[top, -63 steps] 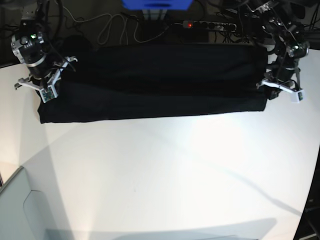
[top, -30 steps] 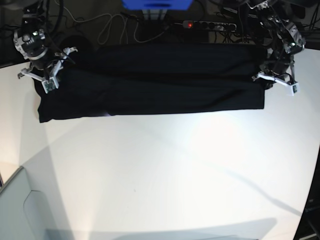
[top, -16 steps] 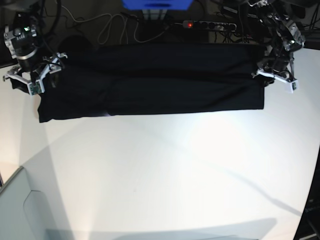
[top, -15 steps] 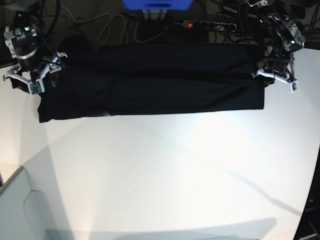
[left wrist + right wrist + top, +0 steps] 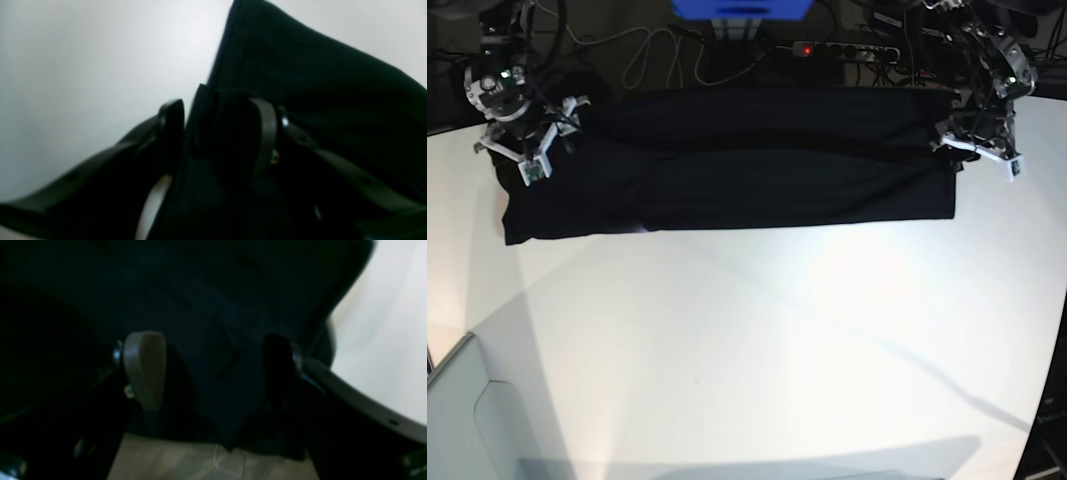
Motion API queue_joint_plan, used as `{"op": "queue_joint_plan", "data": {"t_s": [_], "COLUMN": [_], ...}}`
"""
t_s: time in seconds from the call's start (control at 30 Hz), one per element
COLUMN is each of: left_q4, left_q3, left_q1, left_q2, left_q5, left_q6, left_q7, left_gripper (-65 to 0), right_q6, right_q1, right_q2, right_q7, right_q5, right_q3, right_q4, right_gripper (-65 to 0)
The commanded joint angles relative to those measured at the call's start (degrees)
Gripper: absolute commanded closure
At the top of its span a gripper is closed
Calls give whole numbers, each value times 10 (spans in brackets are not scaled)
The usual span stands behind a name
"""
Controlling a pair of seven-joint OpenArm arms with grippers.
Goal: Fold the T-shirt properly
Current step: 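Hold the strip ends with both grippers and adjust their grip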
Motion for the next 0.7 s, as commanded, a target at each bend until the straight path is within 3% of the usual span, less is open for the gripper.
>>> {"op": "queue_joint_plan", "data": {"t_s": [0.0,0.43,0.67], "left_q4": [6,4,13], "left_q3": [1,2,-3], "left_q1": [0,31,55], "left_q2": [-6,-4,-5], "left_q5": [-7,-8,-53], "left_q6": [-2,-2,-2], "left_q7": [-9,-4,-4], "left_gripper": [-294,-294,-292], "right_q6": [4,4,4], "right_q1": [3,10,10], "right_q2": [7,7,7], "right_q7": [9,9,9], "right_q5": [4,4,4], "right_q3": [4,4,4], "right_q4": [1,-16,-17], "right_gripper": [-440,-440,-440]}}
